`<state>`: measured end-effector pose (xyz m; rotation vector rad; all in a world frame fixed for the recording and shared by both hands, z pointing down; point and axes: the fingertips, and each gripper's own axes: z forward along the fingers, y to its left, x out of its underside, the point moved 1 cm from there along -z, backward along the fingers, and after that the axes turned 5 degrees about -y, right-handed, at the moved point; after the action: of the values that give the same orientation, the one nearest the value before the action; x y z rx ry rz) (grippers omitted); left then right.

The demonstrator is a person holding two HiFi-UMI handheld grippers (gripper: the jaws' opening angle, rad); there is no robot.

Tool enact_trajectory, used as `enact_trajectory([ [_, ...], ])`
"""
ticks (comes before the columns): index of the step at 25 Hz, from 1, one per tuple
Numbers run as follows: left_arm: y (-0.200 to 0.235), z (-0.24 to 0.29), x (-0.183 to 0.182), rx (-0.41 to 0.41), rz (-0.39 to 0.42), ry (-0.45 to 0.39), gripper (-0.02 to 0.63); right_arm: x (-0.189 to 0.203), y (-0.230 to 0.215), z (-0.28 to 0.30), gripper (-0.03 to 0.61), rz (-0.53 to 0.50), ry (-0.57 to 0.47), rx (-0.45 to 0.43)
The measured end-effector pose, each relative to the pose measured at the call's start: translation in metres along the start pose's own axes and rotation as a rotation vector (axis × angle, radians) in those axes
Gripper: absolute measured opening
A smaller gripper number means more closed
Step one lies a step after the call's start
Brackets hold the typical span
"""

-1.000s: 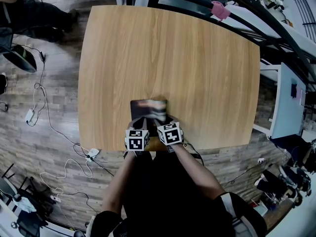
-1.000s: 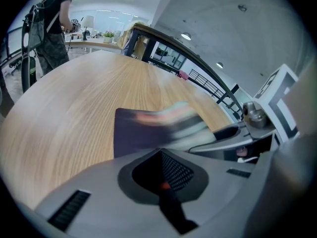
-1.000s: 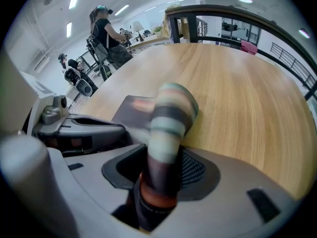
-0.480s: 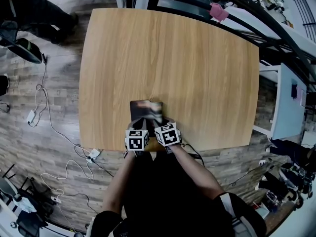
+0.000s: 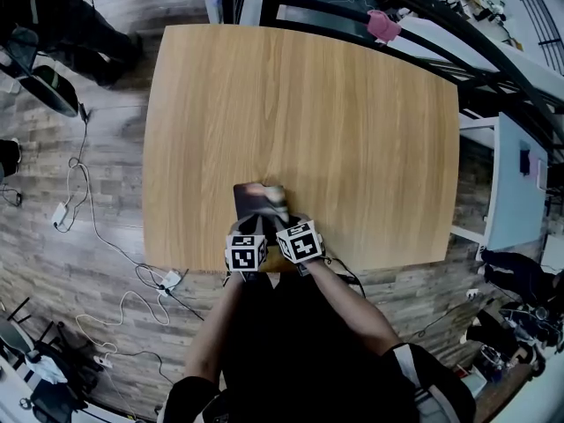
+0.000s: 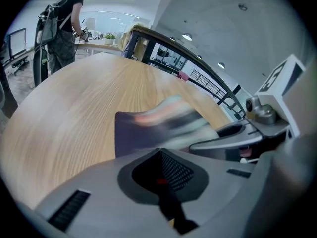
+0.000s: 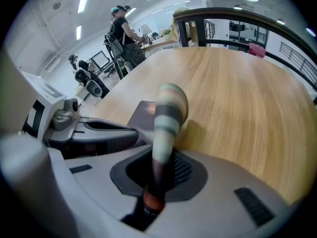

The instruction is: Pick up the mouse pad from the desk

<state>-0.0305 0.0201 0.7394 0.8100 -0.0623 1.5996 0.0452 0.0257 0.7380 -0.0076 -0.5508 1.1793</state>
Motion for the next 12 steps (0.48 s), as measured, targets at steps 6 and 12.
enact_trajectory([
  [6, -0.004, -0.003, -0.01, -0.002, -0.01, -0.017, 0.023, -0.005, -0.006, -0.011, 0.052, 0.003, -0.026, 0.001],
  [12, -0.009, -0.007, -0.036, -0.002, 0.01, -0.055, 0.025, -0.021, -0.017, -0.025, 0.051, 0.013, -0.079, 0.021],
])
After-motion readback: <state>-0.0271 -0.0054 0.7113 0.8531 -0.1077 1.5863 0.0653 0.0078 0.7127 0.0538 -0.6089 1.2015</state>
